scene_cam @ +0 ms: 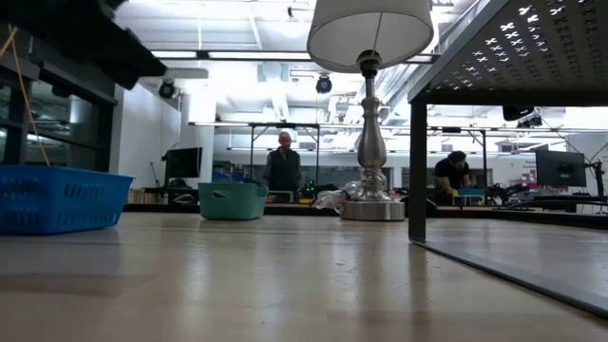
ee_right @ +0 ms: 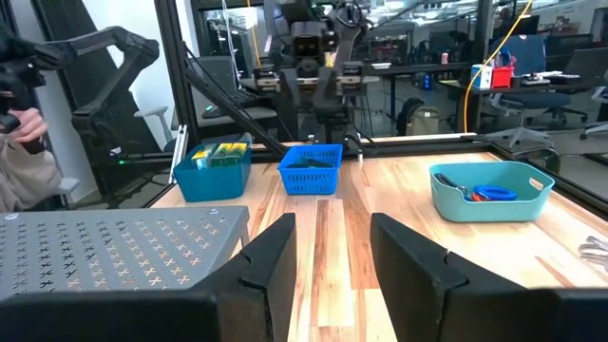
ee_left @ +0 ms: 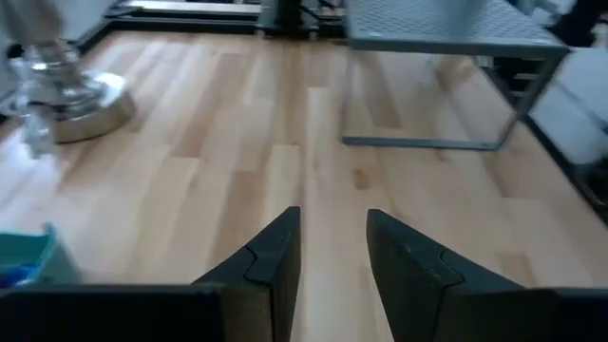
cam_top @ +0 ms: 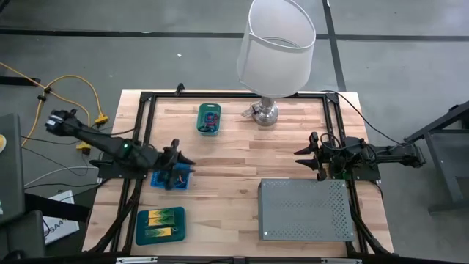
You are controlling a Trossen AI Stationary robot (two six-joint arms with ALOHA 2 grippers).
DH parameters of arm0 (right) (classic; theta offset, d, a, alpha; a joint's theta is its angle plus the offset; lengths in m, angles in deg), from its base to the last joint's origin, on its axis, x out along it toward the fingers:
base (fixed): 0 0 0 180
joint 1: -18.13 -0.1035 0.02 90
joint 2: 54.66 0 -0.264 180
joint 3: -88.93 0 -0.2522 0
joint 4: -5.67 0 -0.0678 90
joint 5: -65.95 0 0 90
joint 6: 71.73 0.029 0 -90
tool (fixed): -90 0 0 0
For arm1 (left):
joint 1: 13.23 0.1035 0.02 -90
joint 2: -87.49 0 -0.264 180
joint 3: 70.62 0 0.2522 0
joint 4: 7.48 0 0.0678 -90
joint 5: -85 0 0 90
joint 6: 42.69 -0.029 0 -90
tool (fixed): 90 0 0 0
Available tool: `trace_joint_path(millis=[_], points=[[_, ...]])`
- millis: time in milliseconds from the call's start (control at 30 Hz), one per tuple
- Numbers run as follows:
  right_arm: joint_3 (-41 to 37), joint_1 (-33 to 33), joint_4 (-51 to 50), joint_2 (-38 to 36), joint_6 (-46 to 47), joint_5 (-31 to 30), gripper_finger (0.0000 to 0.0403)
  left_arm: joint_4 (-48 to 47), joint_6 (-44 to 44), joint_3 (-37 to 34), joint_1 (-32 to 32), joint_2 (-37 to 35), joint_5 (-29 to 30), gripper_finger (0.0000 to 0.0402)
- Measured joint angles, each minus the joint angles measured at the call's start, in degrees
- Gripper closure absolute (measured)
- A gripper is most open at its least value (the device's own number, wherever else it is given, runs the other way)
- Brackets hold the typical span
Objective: Pick & Place Office Desk Supplies
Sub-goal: Move the bins to the center of the table
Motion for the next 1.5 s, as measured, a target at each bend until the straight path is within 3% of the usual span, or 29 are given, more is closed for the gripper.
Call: trace_joint_path(millis=[267,400,633,767,967,1333,1500], points=[[0.0,0.0,0.0,0.0,0.0,0.0,0.0277,-5.2,2.3,2.2,-9.8,0.2,8.8,0.0285],[0.0,0.0,0.0,0.0,0.0,0.0,0.0277,-11.7,6.9,5.9,-12.1,1.7,10.1,0.0285],[0.0,0.0,0.0,0.0,0.0,0.0,0.0277,-29.5,24.0,13.8,-15.5,7.6,8.6,0.0285],[0.0,0.0,0.0,0.0,0.0,0.0,0.0277,-34.2,29.7,17.6,-17.8,11.7,7.6,0.0285],[0.0,0.0,0.0,0.0,0.0,0.0,0.0277,-38.2,31.1,22.0,-20.9,16.7,6.3,0.0285],[0.0,0.0,0.0,0.0,0.0,0.0,0.0277,-38.3,31.1,22.2,-21.9,22.3,5.0,0.0285],[0.0,0.0,0.0,0.0,0.0,0.0,0.0277,-36.4,31.1,22.1,-21.1,26.2,-1.1,0.0285]])
